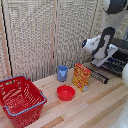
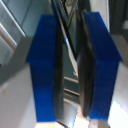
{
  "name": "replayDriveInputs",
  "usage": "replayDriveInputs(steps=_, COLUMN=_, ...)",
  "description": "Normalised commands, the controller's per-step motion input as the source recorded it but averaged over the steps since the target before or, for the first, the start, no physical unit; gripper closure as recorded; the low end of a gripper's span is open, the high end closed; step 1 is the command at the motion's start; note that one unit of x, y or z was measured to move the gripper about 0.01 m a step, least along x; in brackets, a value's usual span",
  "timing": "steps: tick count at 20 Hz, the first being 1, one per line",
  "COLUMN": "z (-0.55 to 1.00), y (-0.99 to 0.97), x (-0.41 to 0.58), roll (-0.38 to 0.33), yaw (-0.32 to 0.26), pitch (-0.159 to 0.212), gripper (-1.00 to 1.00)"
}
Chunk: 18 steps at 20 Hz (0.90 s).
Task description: Kindly position your hand close to the oven tray's handle. Softly yet firmly grasp the handle using your hand. Slowly and with caution, draw the tray out until it is fully stretched out.
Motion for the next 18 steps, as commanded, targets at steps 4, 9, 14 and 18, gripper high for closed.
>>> replayDriveInputs(steps=4, z=0.10, y=0.85, x=0.252, roll=-0.074, yaw=-0.031, pitch=-0.099, gripper=1.00)
replayDriveInputs(steps=9, z=-0.02, y=0.92, x=0.235, roll=-0.038, yaw=-0.005, pitch=-0.094, gripper=1.00)
replayDriveInputs(steps=14, z=-0.14, y=0.94, x=0.095, roll=-0.045, yaw=-0.036, pitch=-0.002, gripper=1.00)
replayDriveInputs(steps=18, z=-0.01, y=0.33, x=-0.249, roll=-0.136, yaw=-0.205, pitch=0.000, gripper=1.00)
